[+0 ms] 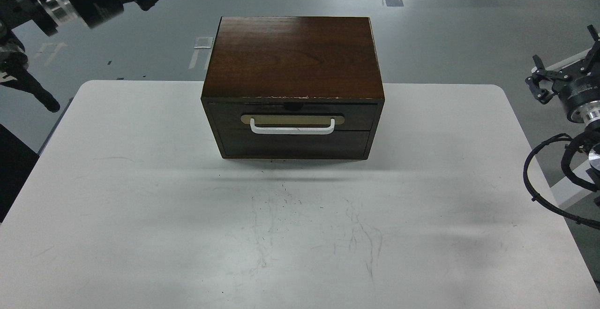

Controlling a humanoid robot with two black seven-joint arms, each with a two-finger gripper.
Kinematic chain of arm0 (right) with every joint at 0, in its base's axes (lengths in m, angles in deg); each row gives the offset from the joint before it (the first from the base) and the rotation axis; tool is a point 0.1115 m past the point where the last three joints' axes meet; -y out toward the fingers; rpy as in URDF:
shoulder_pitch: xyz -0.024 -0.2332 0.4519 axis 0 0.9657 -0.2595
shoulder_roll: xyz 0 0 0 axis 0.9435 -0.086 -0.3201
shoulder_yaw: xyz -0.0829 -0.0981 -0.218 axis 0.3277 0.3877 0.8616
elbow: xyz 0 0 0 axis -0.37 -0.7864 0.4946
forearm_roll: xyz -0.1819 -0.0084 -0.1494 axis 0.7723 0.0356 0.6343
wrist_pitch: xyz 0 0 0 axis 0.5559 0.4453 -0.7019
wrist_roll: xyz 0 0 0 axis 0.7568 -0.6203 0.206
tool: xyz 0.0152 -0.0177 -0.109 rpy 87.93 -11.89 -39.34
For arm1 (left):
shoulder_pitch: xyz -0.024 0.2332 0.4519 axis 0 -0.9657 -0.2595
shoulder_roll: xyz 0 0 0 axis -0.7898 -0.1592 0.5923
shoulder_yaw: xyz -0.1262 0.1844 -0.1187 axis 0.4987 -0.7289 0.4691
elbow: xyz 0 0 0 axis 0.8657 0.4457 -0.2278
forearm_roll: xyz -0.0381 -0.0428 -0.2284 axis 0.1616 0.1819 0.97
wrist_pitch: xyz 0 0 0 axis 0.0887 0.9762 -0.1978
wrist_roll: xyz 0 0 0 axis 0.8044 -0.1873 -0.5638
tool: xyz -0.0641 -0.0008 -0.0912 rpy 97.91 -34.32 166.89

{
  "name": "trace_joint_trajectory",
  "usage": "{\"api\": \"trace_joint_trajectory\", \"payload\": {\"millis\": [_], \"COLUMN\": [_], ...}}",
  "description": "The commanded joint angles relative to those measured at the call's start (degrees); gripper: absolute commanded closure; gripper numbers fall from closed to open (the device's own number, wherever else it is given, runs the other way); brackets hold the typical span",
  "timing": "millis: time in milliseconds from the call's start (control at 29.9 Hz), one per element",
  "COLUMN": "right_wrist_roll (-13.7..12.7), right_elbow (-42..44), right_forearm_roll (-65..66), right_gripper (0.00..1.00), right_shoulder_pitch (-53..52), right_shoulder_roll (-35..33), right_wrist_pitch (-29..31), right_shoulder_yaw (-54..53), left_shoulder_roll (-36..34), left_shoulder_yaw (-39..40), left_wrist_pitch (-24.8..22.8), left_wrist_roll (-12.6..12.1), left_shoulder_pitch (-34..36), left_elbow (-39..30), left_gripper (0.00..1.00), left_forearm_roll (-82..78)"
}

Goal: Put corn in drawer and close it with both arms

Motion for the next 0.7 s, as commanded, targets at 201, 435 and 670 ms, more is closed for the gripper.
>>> {"api": "trace_joint_trajectory", "payload": {"millis": [201,435,670], "right_wrist_roll": [0.2,0.0,-0.1], "right_elbow": [-0.1,0.0,0.0], "right_forearm_roll": [0.0,0.0,0.0], "right_gripper": [0.00,0.04,0.00], "right_shoulder_pitch": [-2.7,-4.5,-5.7], "right_shoulder_roll": [0.7,0.7,0.6], "right_wrist_pitch": [0.0,0.0,0.0], "right_shoulder_yaw": [-1.6,-1.4,-1.5], "left_shoulder_roll": [3.9,11.1,15.0], "left_shoulder_yaw": [0.7,7.1,9.6], "left_wrist_pitch": [0.0,0.0,0.0], "left_wrist_roll": [0.0,-5.3,-6.8], "left_shoulder_pitch": [-10.7,-15.4,-18.6], "left_elbow": [15.4,29.6,32.9], "left_gripper": [0.02,0.02,0.02], "left_forearm_roll": [24.1,29.3,29.3]}}
